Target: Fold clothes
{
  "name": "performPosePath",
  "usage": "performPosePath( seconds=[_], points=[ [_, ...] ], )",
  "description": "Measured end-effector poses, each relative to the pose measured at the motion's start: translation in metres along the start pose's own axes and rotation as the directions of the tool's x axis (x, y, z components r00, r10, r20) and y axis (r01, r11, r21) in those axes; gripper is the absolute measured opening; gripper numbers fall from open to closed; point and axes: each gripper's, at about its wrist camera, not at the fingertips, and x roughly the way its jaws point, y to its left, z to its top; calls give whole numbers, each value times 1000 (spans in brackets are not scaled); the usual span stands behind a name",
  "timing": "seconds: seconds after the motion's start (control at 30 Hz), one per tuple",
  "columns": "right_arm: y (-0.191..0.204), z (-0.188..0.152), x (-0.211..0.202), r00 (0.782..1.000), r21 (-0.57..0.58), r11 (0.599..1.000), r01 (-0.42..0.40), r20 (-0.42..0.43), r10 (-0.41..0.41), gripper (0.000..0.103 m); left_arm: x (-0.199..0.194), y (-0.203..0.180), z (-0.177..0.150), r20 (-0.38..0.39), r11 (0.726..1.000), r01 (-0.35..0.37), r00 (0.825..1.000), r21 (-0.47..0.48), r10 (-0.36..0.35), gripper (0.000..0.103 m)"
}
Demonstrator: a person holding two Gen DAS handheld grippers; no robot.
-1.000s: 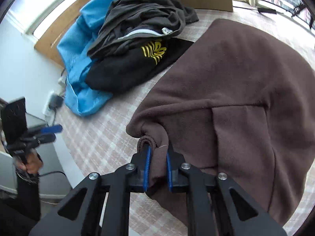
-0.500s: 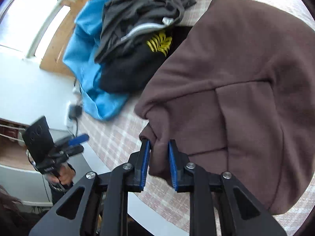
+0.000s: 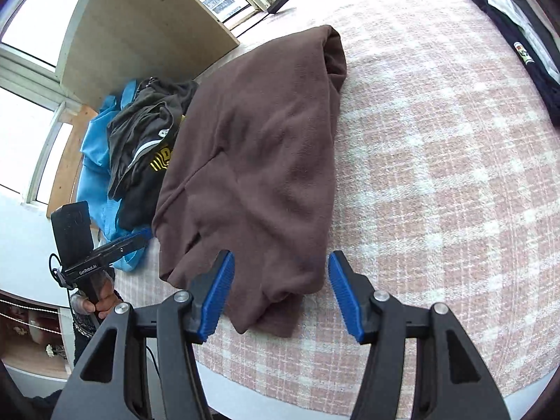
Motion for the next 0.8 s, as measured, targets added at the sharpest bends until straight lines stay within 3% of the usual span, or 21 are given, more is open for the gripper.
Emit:
performPosePath(
  seconds=[0.1,0.13,0.17,0.2,0.3,0.37,0.43,0.53,0.6,0.67,0.73,0.8],
  points=[
    [-9,2,19,998,39,998,-47,-29,48,54,9,-1,3,-27,1000,21,999,-7,-21,34],
    [-9,2,23,998,39,998,-54,-38,56,49,10,-2,4,-27,1000,29,999,-9,-29,27],
    [-9,2,23,998,35,998,-55,-38,56,33,9,-5,5,-23,999,31,999,-8,-31,20],
    [-8,2,23,998,28,998,-56,-36,57,25,8,-7,6,-19,1000,25,1000,-1,-25,17],
    [2,3,10,997,-11,997,-82,-12,82,15,-3,-14,7,3,1000,21,1000,10,-21,14],
    [9,3,-1,993,-39,993,-115,-2,115,13,-14,-15,7,27,1000,19,999,20,-19,13],
    [14,2,-3,996,-91,991,-94,-5,94,13,-13,-11,4,17,999,-21,1000,28,21,13],
    [8,-3,12,997,-137,990,41,-52,-49,13,-10,-8,1,-20,993,-110,994,42,111,13],
    [5,-5,12,994,-147,986,78,-62,-87,19,-10,-8,-2,-33,984,-169,985,60,171,13],
    [14,-6,-4,996,-187,979,84,-3,-85,28,-14,-12,-3,-32,973,-216,975,81,219,11],
    [24,-7,-20,995,-226,970,92,57,-81,33,-31,-28,2,20,971,-212,977,114,211,11],
    [33,-8,-36,990,-264,959,102,117,-73,44,-38,-48,10,47,972,-167,986,166,162,13]
  ],
)
